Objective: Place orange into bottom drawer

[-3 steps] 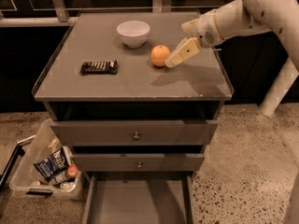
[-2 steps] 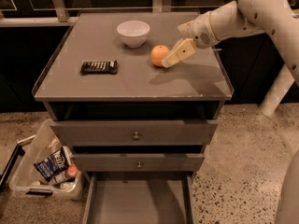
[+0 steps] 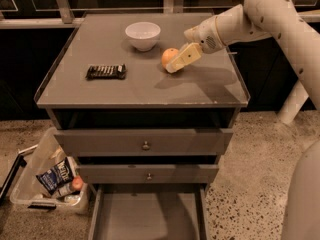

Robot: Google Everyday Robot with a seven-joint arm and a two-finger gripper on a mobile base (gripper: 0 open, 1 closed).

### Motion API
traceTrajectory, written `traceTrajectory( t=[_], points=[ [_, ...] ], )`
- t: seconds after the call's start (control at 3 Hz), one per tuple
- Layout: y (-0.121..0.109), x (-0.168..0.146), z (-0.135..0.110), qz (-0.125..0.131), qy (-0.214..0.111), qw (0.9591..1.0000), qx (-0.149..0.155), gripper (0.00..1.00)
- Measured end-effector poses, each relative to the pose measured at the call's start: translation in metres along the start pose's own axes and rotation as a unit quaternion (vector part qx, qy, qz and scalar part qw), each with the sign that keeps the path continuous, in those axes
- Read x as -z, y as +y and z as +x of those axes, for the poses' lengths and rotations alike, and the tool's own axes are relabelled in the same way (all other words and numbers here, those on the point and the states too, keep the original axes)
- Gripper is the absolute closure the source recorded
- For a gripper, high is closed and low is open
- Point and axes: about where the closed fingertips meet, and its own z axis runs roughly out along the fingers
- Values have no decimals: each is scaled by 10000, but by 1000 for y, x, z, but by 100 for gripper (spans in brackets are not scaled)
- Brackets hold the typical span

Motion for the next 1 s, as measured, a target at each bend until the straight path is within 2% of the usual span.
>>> traceTrajectory(
  t=[1.0],
  points=[
    [-7, -26, 12, -127, 235, 9994, -221, 0]
  ],
)
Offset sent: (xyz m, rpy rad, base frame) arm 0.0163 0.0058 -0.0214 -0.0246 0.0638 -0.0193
